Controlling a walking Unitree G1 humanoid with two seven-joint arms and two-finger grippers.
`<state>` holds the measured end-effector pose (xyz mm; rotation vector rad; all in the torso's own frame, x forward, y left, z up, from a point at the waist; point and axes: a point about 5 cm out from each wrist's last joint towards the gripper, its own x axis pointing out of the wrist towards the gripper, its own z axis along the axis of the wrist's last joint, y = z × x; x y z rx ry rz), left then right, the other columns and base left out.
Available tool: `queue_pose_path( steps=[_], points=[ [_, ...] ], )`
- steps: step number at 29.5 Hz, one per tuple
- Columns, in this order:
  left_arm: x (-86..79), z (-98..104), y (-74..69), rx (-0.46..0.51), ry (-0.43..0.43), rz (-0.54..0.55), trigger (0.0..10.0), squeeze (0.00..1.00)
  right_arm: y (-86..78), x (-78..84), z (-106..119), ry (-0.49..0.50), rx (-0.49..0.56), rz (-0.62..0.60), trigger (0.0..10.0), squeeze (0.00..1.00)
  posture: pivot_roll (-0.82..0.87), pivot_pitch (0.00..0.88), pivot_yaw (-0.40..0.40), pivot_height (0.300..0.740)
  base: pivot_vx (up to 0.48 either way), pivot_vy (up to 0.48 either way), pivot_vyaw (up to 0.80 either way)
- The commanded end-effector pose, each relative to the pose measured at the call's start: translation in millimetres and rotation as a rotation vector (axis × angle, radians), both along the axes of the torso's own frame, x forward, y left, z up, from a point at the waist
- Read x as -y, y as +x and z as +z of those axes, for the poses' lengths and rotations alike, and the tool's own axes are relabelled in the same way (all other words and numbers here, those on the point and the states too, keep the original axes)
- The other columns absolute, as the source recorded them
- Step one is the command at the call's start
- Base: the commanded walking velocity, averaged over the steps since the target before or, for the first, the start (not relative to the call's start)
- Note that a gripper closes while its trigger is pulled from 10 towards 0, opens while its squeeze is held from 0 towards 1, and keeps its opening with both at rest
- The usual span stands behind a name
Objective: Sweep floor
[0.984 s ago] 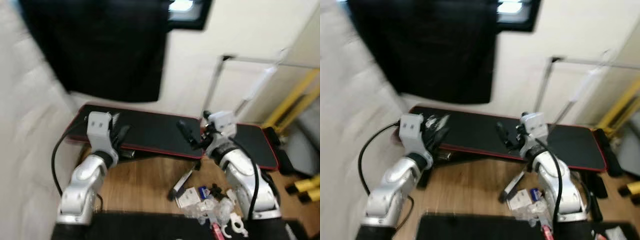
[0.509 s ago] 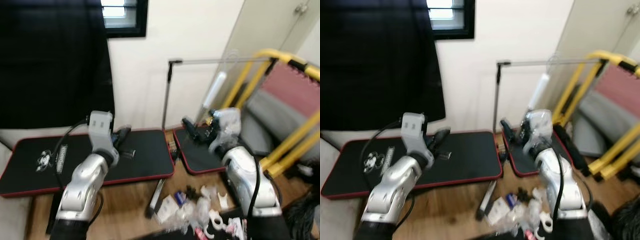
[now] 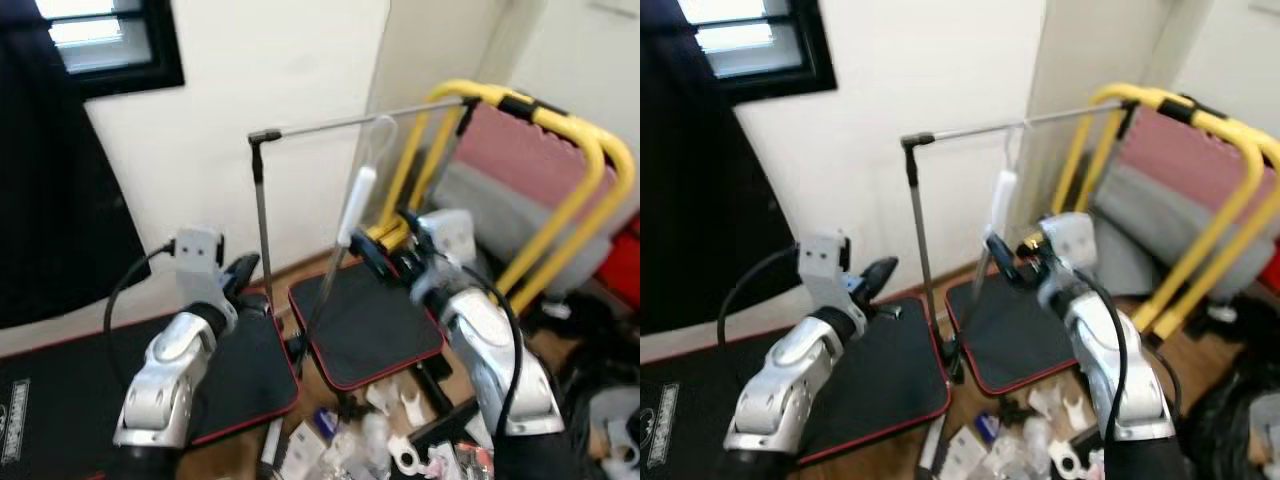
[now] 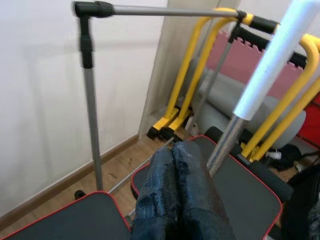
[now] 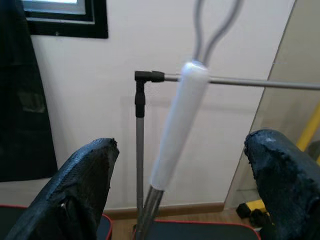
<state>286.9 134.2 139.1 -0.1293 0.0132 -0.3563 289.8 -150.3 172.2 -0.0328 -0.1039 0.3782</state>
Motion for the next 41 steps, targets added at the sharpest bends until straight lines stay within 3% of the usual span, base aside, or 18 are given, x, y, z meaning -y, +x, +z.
queue_pose_path(
  steps=[1, 8, 12, 18, 22, 23, 27, 28, 30, 31, 38, 39, 41],
  points=[
    [4.0, -0.5, -1.8, -0.001, 0.0, -0.014, 10.0, 0.0, -1.5, -0.5, 2.9, 0.002, 0.008, 0.016, 10.0, 0.0, -0.15, 0.058, -0.136, 0.74, 0.0, 0.0, 0.0],
    [1.2, 2.0, -4.0, 0.012, 0.014, 0.013, 10.0, 0.0, 7.3, -10.1, 9.2, 0.013, 0.014, 0.02, 10.0, 0.0, -0.14, 0.091, -0.144, 0.74, 0.0, 0.0, 0.0],
    [-1.6, 5.3, -12.5, 0.018, 0.032, 0.014, 10.0, 0.0, 14.0, -15.9, 8.1, 0.062, -0.031, 0.025, 10.0, 0.0, -0.13, 0.161, -0.146, 0.74, 0.0, 0.0, 0.0],
    [-1.0, 9.4, -23.6, 0.018, 0.045, -0.01, 10.0, 0.0, 24.7, -13.1, 11.8, 0.166, -0.075, -0.012, 10.0, 0.0, -0.12, 0.219, -0.14, 0.74, 0.0, 0.0, 0.0],
    [-1.5, 11.7, -29.3, 0.017, 0.043, -0.019, 10.0, 0.0, 29.1, -11.6, 16.3, 0.19, -0.07, -0.024, 10.0, 0.0, -0.1, 0.261, -0.133, 0.74, 0.0, 0.0, 0.0],
    [0.8, 16.8, -37.9, 0.03, 0.076, -0.053, 10.0, 0.0, 39.8, -10.4, 25.4, 0.203, -0.052, -0.034, 10.0, 0.0, -0.09, 0.29, -0.13, 0.74, 0.0, 0.0, 0.0],
    [6.4, 20.5, -43.1, 0.046, 0.101, -0.082, 10.0, 0.0, 45.8, -10.1, 31.5, 0.186, -0.031, -0.045, 10.0, 0.0, -0.1, 0.308, -0.132, 0.74, 0.0, 0.0, 0.0],
    [8.5, 21.3, -45.3, 0.046, 0.1, -0.088, 10.0, 0.0, 47.7, -9.3, 34.0, 0.179, -0.02, -0.055, 10.0, 0.9, -0.1, 0.315, -0.13, 0.74, 0.0, 0.0, 0.0],
    [9.7, 22.0, -47.6, 0.046, 0.099, -0.092, 10.0, 0.0, 48.5, -8.9, 35.8, 0.174, -0.013, -0.062, 10.0, 0.9, -0.1, 0.318, -0.129, 0.74, 0.0, 0.0, 0.0],
    [10.4, 22.2, -50.5, 0.044, 0.097, -0.097, 10.0, 0.0, 49.0, -7.8, 37.4, 0.176, -0.006, -0.07, 10.0, 1.0, -0.09, 0.328, -0.125, 0.74, 0.0, 0.0, 0.0],
    [10.2, 23.3, -63.2, 0.022, 0.11, -0.132, 10.0, 0.0, 56.7, -0.8, 38.8, 0.21, -0.004, -0.131, 10.0, 1.0, -0.07, 0.35, -0.112, 0.74, 0.0, 0.0, 0.0],
    [10.8, 23.7, -65.0, 0.025, 0.112, -0.139, 10.0, 0.0, 59.5, -1.8, 39.3, 0.214, -0.003, -0.129, 10.0, 0.05, -0.07, 0.357, -0.105, 0.74, 0.0, 0.0, 0.0],
    [11.1, 24.1, -67.1, 0.029, 0.114, -0.146, 10.0, 0.0, 61.6, -2.9, 40.1, 0.218, -0.001, -0.126, 10.0, 0.0, -0.06, 0.36, -0.1, 0.74, 0.0, 0.0, 0.0]
  ],
)
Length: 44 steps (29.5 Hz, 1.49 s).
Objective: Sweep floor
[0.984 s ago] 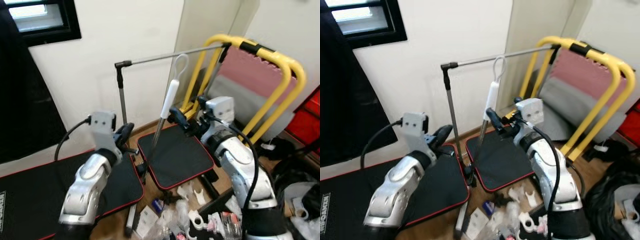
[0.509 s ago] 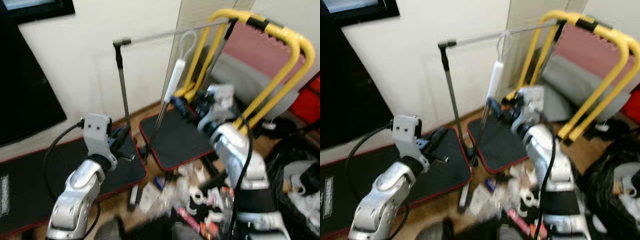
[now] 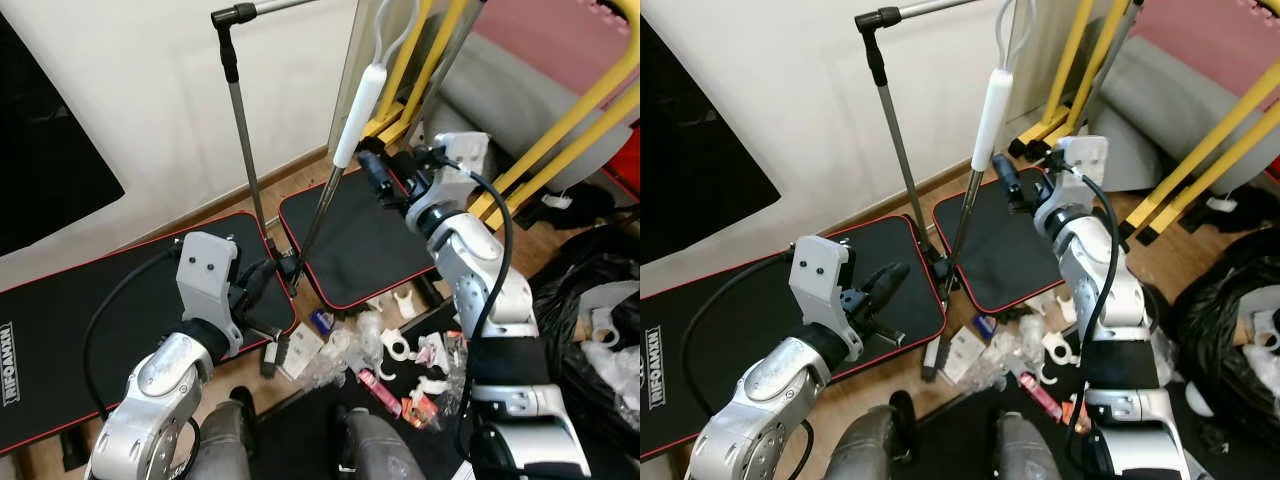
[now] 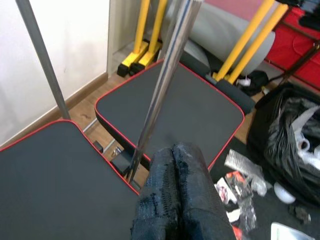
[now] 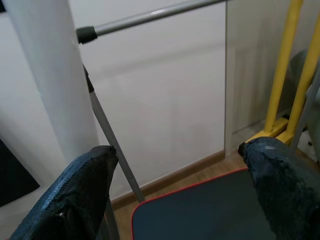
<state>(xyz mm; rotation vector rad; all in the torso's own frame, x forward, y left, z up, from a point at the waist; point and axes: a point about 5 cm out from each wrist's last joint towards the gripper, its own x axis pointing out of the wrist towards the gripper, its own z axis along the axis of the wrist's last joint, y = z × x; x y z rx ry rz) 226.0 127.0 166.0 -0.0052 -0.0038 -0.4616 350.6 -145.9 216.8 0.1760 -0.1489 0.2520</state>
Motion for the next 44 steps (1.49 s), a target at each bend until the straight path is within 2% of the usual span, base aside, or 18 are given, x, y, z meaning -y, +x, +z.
queue_pose_path(
  steps=[1, 3, 8, 13, 17, 22, 24, 28, 34, 39, 40, 42, 44],
  points=[
    [3.9, -2.8, -6.3, -0.019, -0.001, -0.04, 10.0, 0.0, 0.8, 1.5, -4.5, -0.001, -0.009, -0.012, 10.0, 0.0, -0.06, 0.36, -0.1, 0.74, 0.0, 0.0, 0.0],
    [4.7, -2.3, -10.9, -0.012, -0.004, -0.062, 10.0, 0.0, 4.7, -2.5, -4.6, 0.019, -0.004, 0.006, 10.0, 0.0, -0.05, 0.358, -0.101, 0.74, 0.0, 0.0, 0.0],
    [10.3, -1.0, -22.2, 0.014, 0.056, -0.153, 10.0, 0.0, 10.5, -4.3, -6.6, 0.126, 0.009, 0.04, 10.0, 0.0, -0.02, 0.347, -0.105, 0.74, 0.0, 0.0, 0.0],
    [10.4, -1.1, -27.6, 0.008, 0.064, -0.168, 10.0, 0.0, 17.5, -8.5, 1.6, 0.195, 0.033, 0.078, 10.0, 0.0, -0.02, 0.352, -0.103, 0.74, 0.0, 0.0, 0.0],
    [11.5, -0.4, -31.9, 0.003, 0.061, -0.175, 10.0, 0.0, 18.3, -22.7, 10.5, 0.142, 0.065, 0.201, 10.0, 0.0, -0.01, 0.367, -0.109, 0.74, 0.0, 0.0, 0.0],
    [12.9, -0.4, -33.2, 0.004, 0.064, -0.177, 10.0, 0.0, 17.3, -18.3, 11.7, 0.118, 0.076, 0.223, 10.0, 0.0, -0.01, 0.367, -0.114, 0.74, 0.0, 0.0, 0.0],
    [11.9, -0.1, -33.0, 0.005, 0.065, -0.174, 10.0, 0.0, 14.8, -12.0, 10.9, 0.103, 0.078, 0.227, 10.0, 0.0, -0.01, 0.372, -0.114, 0.74, 0.0, 0.0, 0.0],
    [11.6, 0.5, -34.8, 0.003, 0.064, -0.173, 10.0, 0.0, 8.2, -5.4, 2.3, 0.089, 0.053, 0.23, 10.0, 0.0, -0.01, 0.384, -0.116, 0.74, 0.0, 0.0, 0.0],
    [11.3, 1.2, -35.9, 0.002, 0.063, -0.174, 10.0, 0.0, 0.4, -7.0, -7.7, 0.07, 0.026, 0.261, 10.0, 0.0, -0.01, 0.387, -0.112, 0.74, 0.0, 0.0, 0.0],
    [10.5, 1.5, -36.3, 0.0, 0.063, -0.174, 10.0, 0.0, -4.4, -13.1, -11.1, 0.069, 0.016, 0.3, 10.0, 0.0, -0.01, 0.388, -0.105, 0.74, 0.0, 0.0, 0.0],
    [10.0, 1.4, -36.0, -0.002, 0.062, -0.177, 10.0, 0.0, -2.3, -20.3, -7.8, 0.077, 0.024, 0.318, 10.0, 0.0, -0.01, 0.387, -0.101, 0.74, 0.0, 0.0, 0.0],
    [10.0, 1.4, -36.0, -0.002, 0.062, -0.177, 10.0, 0.0, -2.3, -20.3, -7.8, 0.077, 0.024, 0.318, 10.0, 0.0, -0.01, 0.387, -0.101, 0.74, 0.0, 0.0, 0.0],
    [9.9, 1.7, -35.5, -0.003, 0.063, -0.182, 10.0, 0.0, 6.5, -33.1, 0.6, 0.09, 0.043, 0.337, 10.0, 0.0, -0.01, 0.388, -0.101, 0.74, 0.0, 0.0, 0.0]
  ],
)
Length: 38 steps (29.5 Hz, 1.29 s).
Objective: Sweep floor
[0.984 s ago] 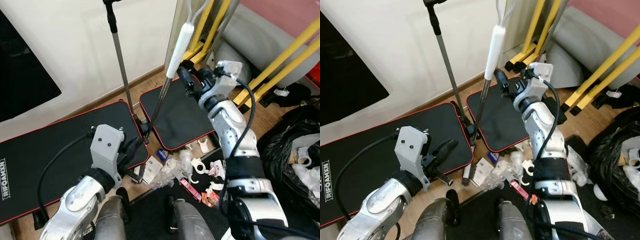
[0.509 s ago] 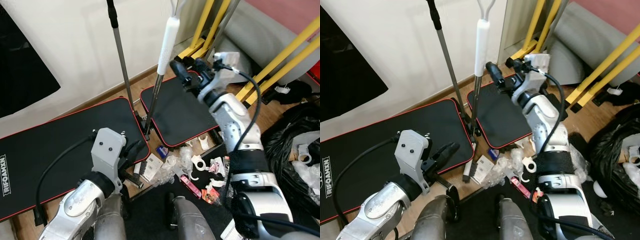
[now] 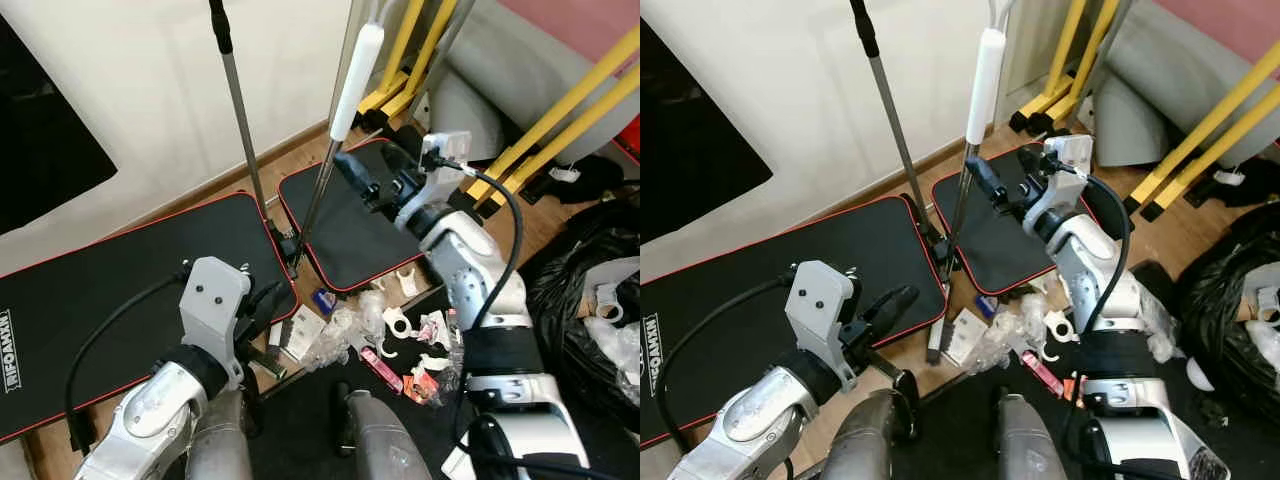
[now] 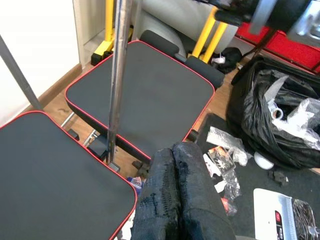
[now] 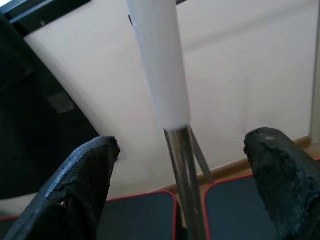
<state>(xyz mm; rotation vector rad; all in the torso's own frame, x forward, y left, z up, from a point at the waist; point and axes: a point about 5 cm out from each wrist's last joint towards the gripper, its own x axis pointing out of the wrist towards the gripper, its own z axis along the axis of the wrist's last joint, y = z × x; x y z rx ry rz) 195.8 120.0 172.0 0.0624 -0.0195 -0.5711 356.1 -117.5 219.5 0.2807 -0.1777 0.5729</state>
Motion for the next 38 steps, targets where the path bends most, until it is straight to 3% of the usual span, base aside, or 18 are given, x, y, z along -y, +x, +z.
queue_pose_path(
  steps=[1, 6, 11, 20, 21, 23, 24, 25, 32, 38],
  points=[
    [2.9, -4.2, -5.2, -0.036, 0.004, -0.072, 10.0, 0.0, 5.4, -9.6, 1.5, 0.008, 0.002, 0.015, 10.0, 0.0, -0.01, 0.388, -0.104, 0.74, 0.0, 0.0, 0.0],
    [2.8, -3.9, -5.1, -0.035, 0.005, -0.071, 10.0, 0.0, 11.8, -15.5, 4.1, 0.01, -0.003, 0.007, 10.0, 0.0, -0.01, 0.389, -0.105, 0.74, 0.0, 0.0, 0.0],
    [3.2, -2.9, -5.3, -0.034, 0.001, -0.071, 10.0, 0.0, 30.3, -27.0, 4.2, 0.014, -0.067, -0.07, 10.0, 0.0, -0.01, 0.394, -0.11, 0.74, 0.0, 0.0, 0.0],
    [4.5, -1.7, -6.6, -0.035, -0.006, -0.075, 10.0, 0.0, 46.6, -34.7, 22.7, 0.006, -0.032, -0.136, 10.0, 0.0, 0.0, 0.397, -0.117, 0.74, 0.0, 0.0, 0.0],
    [4.6, -1.6, -6.7, -0.034, -0.007, -0.075, 10.0, 0.0, 47.5, -35.9, 23.5, -0.014, -0.022, -0.136, 4.8, 0.0, 0.0, 0.398, -0.118, 0.74, 0.0, 0.0, 0.0],
    [4.7, -1.5, -6.8, -0.034, -0.008, -0.075, 10.0, 0.0, 48.3, -37.5, 24.1, -0.039, -0.008, -0.136, 4.8, 0.0, 0.0, 0.398, -0.118, 0.74, 0.0, 0.0, 0.0],
    [4.7, -1.4, -6.8, -0.034, -0.008, -0.075, 10.0, 0.0, 48.7, -39.2, 24.4, -0.081, 0.011, -0.139, 1.0, 0.0, 0.0, 0.398, -0.118, 0.74, 0.0, 0.0, 0.0],
    [4.7, -1.4, -6.8, -0.034, -0.008, -0.075, 10.0, 0.0, 49.1, -40.7, 24.6, -0.11, 0.025, -0.141, 0.0, 0.0, 0.0, 0.398, -0.118, 0.74, 0.0, 0.0, 0.0],
    [4.8, -1.0, -6.6, -0.033, -0.011, -0.075, 10.0, 0.0, 49.8, -43.8, 28.7, -0.165, 0.08, -0.159, 0.0, 0.0, 0.0, 0.399, -0.121, 0.74, 0.0, 0.0, 0.0],
    [4.8, -1.4, -5.6, -0.033, -0.014, -0.073, 10.0, 0.0, 50.9, -43.7, 32.1, -0.135, 0.1, -0.201, 0.0, 0.0, 0.0, 0.395, -0.122, 0.74, 0.0, 0.0, 0.0]
  ],
)
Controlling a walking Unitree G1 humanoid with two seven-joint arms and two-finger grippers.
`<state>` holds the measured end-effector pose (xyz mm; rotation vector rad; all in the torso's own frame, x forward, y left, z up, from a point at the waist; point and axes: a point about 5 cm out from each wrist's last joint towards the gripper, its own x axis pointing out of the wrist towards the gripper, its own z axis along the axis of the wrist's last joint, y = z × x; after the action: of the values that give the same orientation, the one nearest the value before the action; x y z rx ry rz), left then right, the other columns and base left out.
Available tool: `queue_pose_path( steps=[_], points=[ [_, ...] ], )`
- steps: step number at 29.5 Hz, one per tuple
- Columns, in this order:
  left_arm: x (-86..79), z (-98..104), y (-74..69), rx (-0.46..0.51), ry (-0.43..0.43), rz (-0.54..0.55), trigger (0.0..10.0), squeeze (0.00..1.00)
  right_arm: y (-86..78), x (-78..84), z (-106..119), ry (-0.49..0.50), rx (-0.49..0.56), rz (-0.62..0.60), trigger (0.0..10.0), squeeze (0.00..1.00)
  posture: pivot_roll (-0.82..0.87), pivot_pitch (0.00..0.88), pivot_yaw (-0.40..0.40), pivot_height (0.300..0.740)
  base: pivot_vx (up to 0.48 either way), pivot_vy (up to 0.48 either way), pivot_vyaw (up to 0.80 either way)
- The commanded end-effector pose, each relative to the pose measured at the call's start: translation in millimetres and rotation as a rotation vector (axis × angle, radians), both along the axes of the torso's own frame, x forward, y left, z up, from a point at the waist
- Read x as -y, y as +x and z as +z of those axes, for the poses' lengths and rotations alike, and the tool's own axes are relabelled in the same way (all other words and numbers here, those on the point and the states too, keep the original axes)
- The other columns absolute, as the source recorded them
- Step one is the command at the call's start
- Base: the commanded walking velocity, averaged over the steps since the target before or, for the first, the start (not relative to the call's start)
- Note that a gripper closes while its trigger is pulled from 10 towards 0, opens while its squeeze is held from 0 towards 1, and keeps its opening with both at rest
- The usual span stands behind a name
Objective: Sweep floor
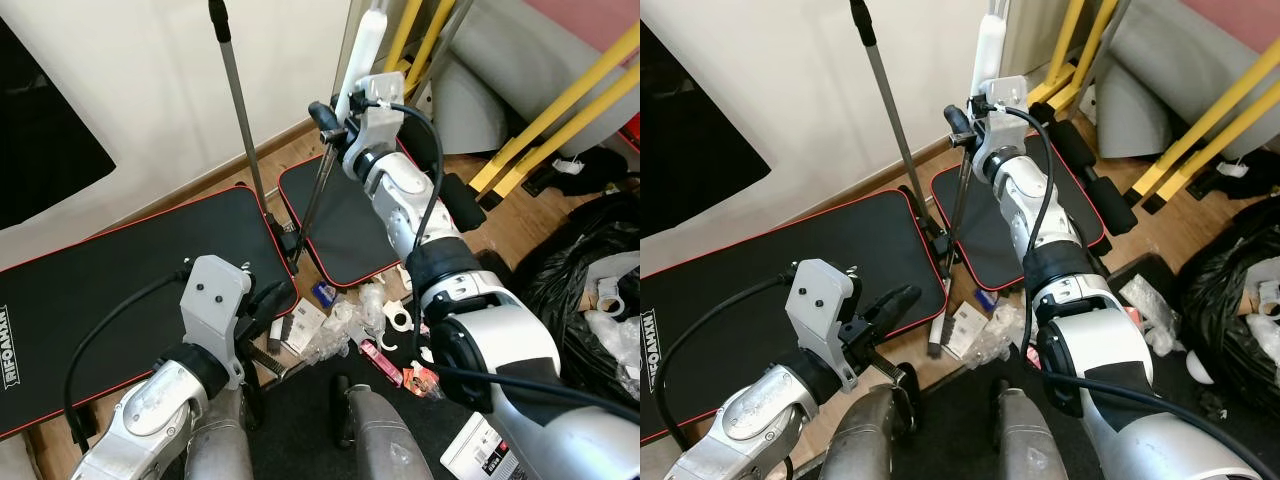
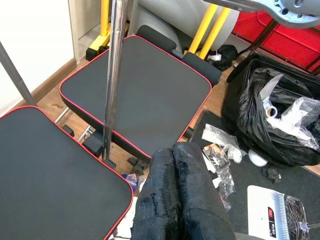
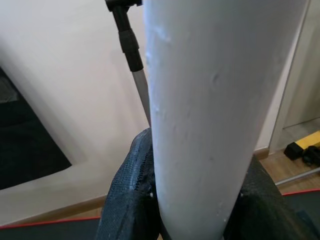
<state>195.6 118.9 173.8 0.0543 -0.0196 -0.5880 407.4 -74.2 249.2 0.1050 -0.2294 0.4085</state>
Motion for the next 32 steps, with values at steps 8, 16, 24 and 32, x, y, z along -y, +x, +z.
queue_pose_path(
  steps=[8, 16, 24, 32],
  points=[
    [4.2, -4.0, -2.7, -0.028, -0.008, -0.054, 10.0, 0.0, -2.0, -5.3, 3.3, 0.067, 0.025, -0.008, 0.0, 0.0, -0.01, 0.386, -0.126, 0.74, 0.0, 0.0, 0.0],
    [4.2, -4.6, -0.1, -0.025, -0.01, -0.051, 10.0, 0.0, -9.7, -16.0, 9.9, 0.199, -0.021, 0.147, 0.0, 0.0, -0.02, 0.38, -0.124, 0.74, 0.0, 0.0, 0.0],
    [5.6, -6.6, 5.5, -0.021, -0.019, -0.052, 10.0, 0.0, -24.9, -12.4, 24.1, 0.135, -0.029, 0.312, 0.0, 0.0, -0.05, 0.357, -0.13, 0.74, 0.0, 0.0, 0.0],
    [6.5, -7.2, 7.5, -0.018, -0.022, -0.049, 10.0, 0.0, -38.9, -13.5, 35.6, 0.073, -0.021, 0.414, 0.0, 0.0, -0.05, 0.348, -0.136, 0.74, 0.0, 0.0, 0.0]
  ],
)
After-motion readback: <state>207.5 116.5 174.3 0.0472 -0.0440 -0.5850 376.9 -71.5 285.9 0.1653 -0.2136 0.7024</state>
